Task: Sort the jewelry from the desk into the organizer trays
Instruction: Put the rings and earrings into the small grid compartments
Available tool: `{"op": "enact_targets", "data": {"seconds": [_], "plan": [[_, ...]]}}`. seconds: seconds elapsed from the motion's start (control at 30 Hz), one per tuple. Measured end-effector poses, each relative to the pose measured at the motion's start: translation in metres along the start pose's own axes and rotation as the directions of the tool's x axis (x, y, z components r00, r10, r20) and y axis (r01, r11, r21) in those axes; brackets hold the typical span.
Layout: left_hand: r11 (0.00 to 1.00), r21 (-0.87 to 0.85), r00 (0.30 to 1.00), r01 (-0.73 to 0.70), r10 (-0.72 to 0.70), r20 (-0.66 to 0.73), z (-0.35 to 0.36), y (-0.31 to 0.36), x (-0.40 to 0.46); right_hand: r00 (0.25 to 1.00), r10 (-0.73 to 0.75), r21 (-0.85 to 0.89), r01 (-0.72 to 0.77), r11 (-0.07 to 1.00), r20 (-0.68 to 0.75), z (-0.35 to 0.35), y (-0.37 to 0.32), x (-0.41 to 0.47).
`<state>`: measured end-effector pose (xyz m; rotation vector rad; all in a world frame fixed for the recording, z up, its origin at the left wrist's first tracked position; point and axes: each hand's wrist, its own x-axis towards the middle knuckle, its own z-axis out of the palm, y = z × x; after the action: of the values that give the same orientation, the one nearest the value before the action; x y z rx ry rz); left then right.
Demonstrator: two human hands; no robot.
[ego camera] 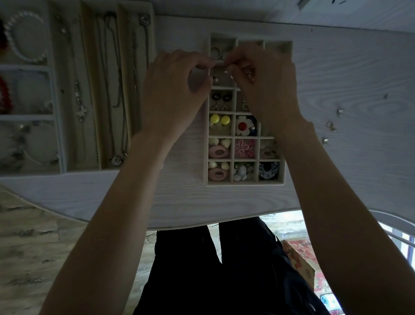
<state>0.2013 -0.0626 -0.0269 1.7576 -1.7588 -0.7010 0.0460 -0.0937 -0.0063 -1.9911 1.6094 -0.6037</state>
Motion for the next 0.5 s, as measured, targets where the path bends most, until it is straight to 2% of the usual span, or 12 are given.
{"op": "enact_targets", "data": {"seconds": [0.17, 0.27, 0.37, 0.5], "plan": [[1.0, 0.006, 1.0, 0.001, -0.001, -0.012, 0.001, 0.001, 0.0, 0.995, -0.039, -0.124, 0.027, 0.992, -0.093, 0.011, 0.002, -0.003], [1.0, 0.019, 1.0, 0.01, -0.01, -0.006, 0.001, 0.001, 0.0, 0.985, 0.079, -0.109, -0.096, 0.989, -0.154, 0.014, 0.002, -0.006], [1.0, 0.013, 1.0, 0.006, -0.006, -0.003, 0.001, 0.001, 0.0, 0.969, 0.214, -0.089, -0.225, 0.97, -0.12, 0.014, 0.002, -0.01], [1.0, 0.026, 1.0, -0.004, 0.004, -0.008, 0.001, 0.001, -0.001, 0.953, 0.293, -0.15, -0.301, 0.942, -0.073, 0.015, 0.0, -0.01]]}}
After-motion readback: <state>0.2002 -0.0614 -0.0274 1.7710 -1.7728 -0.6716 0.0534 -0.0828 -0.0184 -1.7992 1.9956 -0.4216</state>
